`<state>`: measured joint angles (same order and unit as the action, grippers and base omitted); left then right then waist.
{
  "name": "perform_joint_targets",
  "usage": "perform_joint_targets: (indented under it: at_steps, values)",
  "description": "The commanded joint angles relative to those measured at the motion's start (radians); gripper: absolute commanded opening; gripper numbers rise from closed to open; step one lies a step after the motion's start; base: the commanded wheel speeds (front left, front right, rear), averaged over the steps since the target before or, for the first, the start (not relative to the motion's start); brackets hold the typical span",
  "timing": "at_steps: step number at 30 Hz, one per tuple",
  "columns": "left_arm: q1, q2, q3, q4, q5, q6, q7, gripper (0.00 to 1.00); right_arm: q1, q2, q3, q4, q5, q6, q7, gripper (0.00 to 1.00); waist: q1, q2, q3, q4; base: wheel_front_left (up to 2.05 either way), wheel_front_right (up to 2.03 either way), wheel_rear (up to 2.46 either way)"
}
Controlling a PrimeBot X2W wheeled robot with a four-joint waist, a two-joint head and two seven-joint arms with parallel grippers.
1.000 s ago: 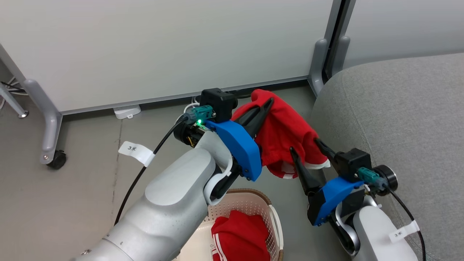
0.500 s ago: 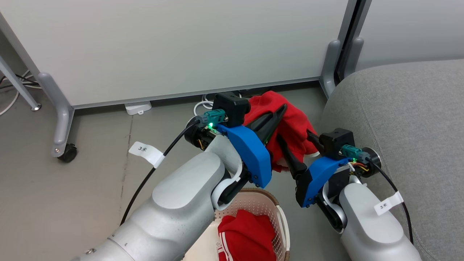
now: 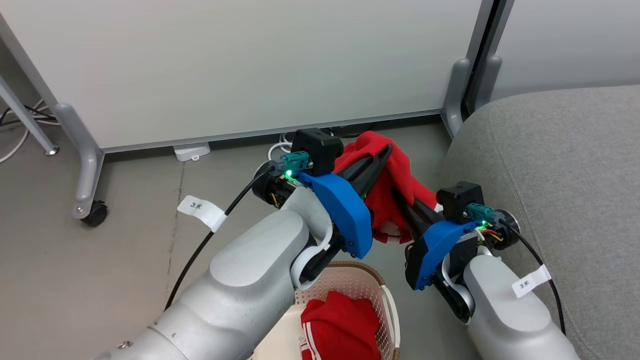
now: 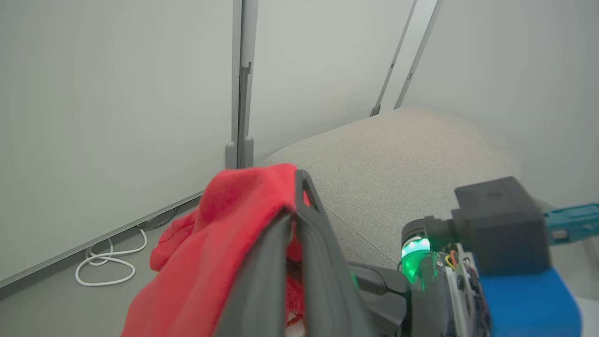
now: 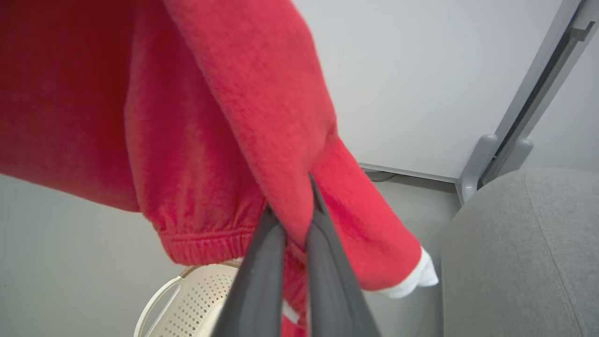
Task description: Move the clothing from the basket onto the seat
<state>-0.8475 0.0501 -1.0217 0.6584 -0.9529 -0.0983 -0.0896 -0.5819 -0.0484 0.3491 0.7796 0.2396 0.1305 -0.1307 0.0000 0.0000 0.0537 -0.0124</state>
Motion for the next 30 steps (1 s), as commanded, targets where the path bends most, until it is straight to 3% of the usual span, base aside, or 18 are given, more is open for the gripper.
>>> perform_joint_targets:
  at_steps: [1,15,17,18,30]
  values:
    - [-0.023,0.000,-0.001,0.002,-0.005,0.001,-0.010,0.00,-0.017,-0.004,0.005,0.010,0.008,0.000,-0.003,0.00,0.0000,0.0000,0.000,-0.002,0.00,0.00,0.00]
    - [-0.019,0.000,-0.016,0.021,-0.027,0.003,-0.019,0.00,-0.033,-0.004,0.018,0.058,0.038,0.000,-0.038,0.00,0.0000,0.0000,-0.013,-0.016,0.00,0.00,0.00]
    - [-0.017,0.001,-0.019,0.022,-0.031,0.002,-0.019,0.51,-0.037,-0.004,0.021,0.061,0.041,0.000,-0.038,0.00,0.0000,0.0000,-0.014,-0.017,0.00,0.00,0.00]
    - [-0.016,0.001,-0.020,0.022,-0.033,0.002,-0.017,1.00,-0.038,-0.004,0.022,0.063,0.042,0.000,-0.039,0.00,0.0000,0.0000,-0.014,-0.017,0.00,0.00,0.00]
    - [0.042,0.026,-0.030,0.017,-0.045,-0.004,-0.045,1.00,-0.047,-0.004,-0.003,0.087,0.030,0.000,-0.060,0.00,0.0000,0.0000,-0.019,-0.016,0.00,0.00,0.00]
